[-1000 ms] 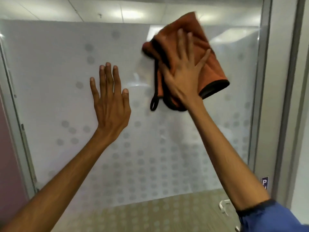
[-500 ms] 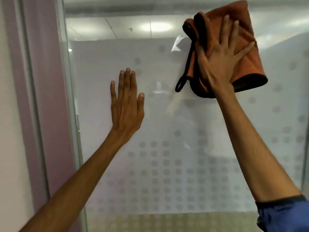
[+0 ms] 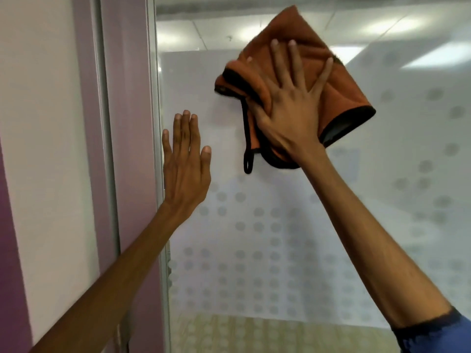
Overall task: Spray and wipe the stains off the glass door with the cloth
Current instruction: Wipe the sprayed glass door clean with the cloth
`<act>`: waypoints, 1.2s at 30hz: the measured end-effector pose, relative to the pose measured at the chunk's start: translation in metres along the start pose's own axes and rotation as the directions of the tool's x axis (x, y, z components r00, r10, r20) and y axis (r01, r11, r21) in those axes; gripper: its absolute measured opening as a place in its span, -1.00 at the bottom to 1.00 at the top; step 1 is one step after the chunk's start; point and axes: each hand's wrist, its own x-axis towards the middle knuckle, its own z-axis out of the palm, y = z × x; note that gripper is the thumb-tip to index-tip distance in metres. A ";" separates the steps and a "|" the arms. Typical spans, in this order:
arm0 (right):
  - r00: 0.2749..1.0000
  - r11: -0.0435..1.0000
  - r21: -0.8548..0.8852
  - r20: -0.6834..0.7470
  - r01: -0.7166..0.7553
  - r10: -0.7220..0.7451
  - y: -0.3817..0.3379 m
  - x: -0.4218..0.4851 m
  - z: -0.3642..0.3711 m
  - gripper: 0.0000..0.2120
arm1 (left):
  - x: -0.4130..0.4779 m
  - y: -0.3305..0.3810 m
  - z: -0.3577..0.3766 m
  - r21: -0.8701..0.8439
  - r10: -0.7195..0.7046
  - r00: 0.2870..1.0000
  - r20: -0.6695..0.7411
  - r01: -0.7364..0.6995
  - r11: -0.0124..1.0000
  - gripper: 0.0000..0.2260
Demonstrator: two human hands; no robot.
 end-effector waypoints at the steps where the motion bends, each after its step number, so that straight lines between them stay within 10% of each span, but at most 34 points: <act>1: 1.000 1.000 0.001 -0.009 0.014 -0.014 -0.004 -0.018 0.003 -0.44 | -0.005 -0.003 -0.001 -0.001 -0.001 1.000 -0.001 0.001 1.000 -0.49; 11: 0.992 0.994 0.101 0.115 0.037 -0.049 -0.034 -0.243 0.019 -0.29 | -0.042 -0.008 0.004 -0.032 -0.056 0.998 -0.012 0.056 0.998 -0.49; 28: 0.970 0.970 -0.020 0.018 -0.240 0.241 -0.022 0.042 -0.005 -0.47 | -0.081 -0.045 -0.004 -0.012 -0.031 0.998 0.049 0.032 0.999 -0.48; 36: 0.994 0.996 -0.005 0.072 0.088 -0.088 -0.064 -0.014 0.008 -0.45 | -0.091 -0.049 -0.001 -0.052 -0.050 0.998 0.027 0.051 0.997 -0.49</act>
